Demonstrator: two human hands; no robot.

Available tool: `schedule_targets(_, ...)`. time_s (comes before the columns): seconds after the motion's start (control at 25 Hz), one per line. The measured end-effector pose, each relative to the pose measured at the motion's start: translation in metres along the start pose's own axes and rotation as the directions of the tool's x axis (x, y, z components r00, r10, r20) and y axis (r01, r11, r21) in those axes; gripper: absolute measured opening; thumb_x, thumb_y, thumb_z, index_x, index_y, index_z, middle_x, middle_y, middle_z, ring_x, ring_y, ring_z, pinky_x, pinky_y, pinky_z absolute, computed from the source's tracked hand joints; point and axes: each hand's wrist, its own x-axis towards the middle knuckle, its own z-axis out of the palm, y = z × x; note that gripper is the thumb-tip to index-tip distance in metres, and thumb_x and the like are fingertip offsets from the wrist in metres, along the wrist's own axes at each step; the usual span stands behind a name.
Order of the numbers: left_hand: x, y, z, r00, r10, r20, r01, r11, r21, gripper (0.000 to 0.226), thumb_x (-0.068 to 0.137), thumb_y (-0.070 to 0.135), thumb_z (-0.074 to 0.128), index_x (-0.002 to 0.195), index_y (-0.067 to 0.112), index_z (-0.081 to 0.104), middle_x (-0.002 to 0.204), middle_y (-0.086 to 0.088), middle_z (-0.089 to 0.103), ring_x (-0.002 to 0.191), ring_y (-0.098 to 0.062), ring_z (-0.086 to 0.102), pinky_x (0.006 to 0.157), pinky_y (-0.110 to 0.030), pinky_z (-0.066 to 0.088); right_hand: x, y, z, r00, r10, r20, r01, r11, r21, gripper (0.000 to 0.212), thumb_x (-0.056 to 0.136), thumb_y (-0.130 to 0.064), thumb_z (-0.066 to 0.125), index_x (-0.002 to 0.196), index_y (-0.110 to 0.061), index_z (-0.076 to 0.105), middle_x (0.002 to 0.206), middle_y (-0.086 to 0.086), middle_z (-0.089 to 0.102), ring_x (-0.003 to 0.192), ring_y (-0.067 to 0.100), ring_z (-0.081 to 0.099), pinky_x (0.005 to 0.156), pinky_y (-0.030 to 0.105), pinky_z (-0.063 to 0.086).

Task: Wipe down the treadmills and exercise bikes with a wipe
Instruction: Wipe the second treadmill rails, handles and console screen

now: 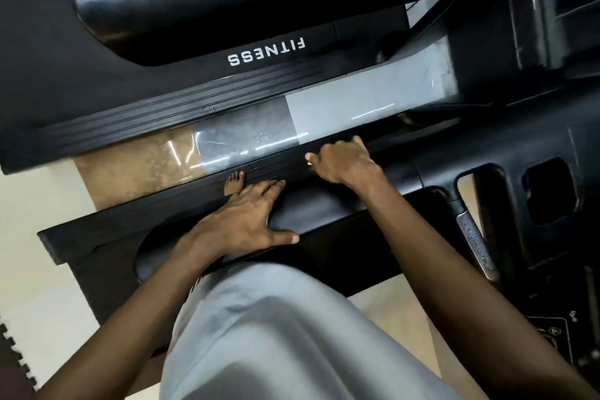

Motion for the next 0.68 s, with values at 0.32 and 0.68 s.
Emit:
schedule_targets(0.32,0.005,0.003,0.004,0.997,0.077,-0.025,-0.076,0.997,0.026,0.11,0.082,0.07,0.062,0.161,0.02,0.004,0.167,0.0,0.009,0.153,-0.019,0.004,0.126,-0.04,0.0,-0.087,0.051,0.085,0.736,0.081,-0.672,0.159,0.944,0.288,0.031,0.099,-0.026,0.049,0.123,-0.027,0.069,0.128,-0.013,0.066,0.124,0.0,0.055,0.113,0.028,0.03)
schedule_targets(0.68,0.008,0.021,0.012,0.981,0.132,-0.142,-0.125,0.99,0.06,0.1,0.085,0.064,0.065,0.161,0.023,0.014,0.165,0.003,0.018,0.151,-0.015,0.018,0.125,-0.035,0.013,-0.099,0.02,0.096,0.783,0.193,-0.591,-0.019,0.957,0.288,0.051,0.102,-0.037,0.032,0.141,-0.012,0.054,0.146,0.003,0.053,0.141,0.017,0.042,0.121,0.038,0.018)
